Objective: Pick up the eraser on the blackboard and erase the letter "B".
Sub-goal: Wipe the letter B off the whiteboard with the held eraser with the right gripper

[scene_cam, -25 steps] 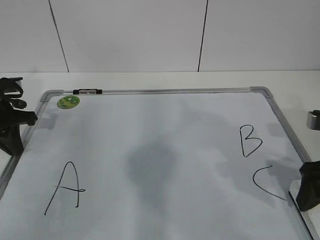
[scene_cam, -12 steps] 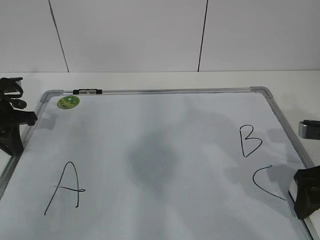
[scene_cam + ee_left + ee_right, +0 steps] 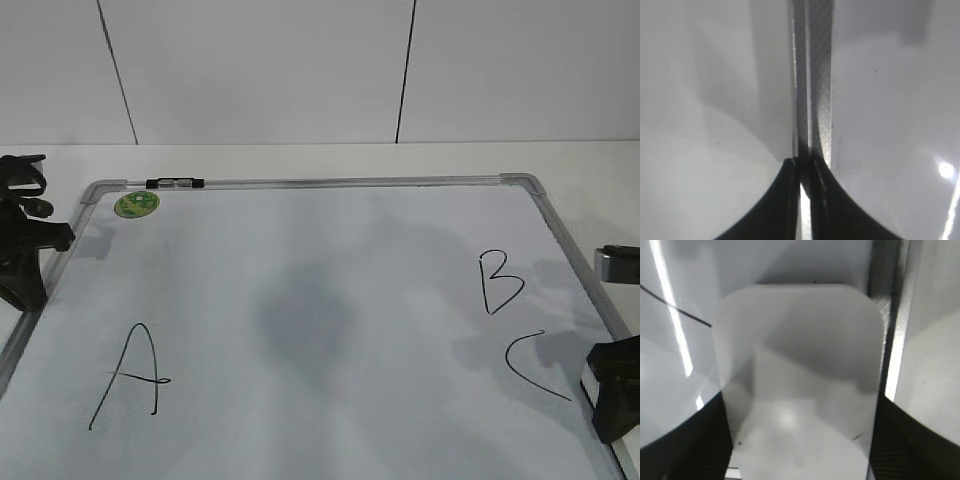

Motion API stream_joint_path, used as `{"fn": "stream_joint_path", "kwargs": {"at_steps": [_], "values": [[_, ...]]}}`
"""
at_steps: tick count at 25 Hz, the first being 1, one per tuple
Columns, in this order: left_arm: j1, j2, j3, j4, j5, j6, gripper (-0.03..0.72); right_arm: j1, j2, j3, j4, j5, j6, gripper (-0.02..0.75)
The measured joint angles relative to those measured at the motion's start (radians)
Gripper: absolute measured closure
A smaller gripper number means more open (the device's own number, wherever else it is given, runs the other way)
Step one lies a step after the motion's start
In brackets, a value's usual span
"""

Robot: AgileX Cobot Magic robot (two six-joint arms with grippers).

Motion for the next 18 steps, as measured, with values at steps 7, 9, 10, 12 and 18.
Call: {"fn": "stream_joint_path", "kwargs": {"at_steps": [7,9,10,12,18], "values": [[0.0,0.0,0.0,0.0,0.0,0.0,0.669,0.0,0.006,-0.016,-0.002,0.042,0.0,0.202],[0.0,0.0,0.0,0.0,0.0,0.0,0.669,0.0,0.007,-0.024,-0.002,0.054,0.002,0.203],[0.0,0.0,0.0,0.0,0.0,0.0,0.669,0.0,0.007,-0.024,-0.002,0.058,0.002,0.203],[0.0,0.0,0.0,0.0,0.0,0.0,0.669,0.0,0.007,-0.027,-0.002,0.064,0.002,0.204],[0.0,0.0,0.0,-0.002,-0.002,0.0,0.669,0.0,0.007,-0.029,-0.005,0.082,0.002,0.204]]}}
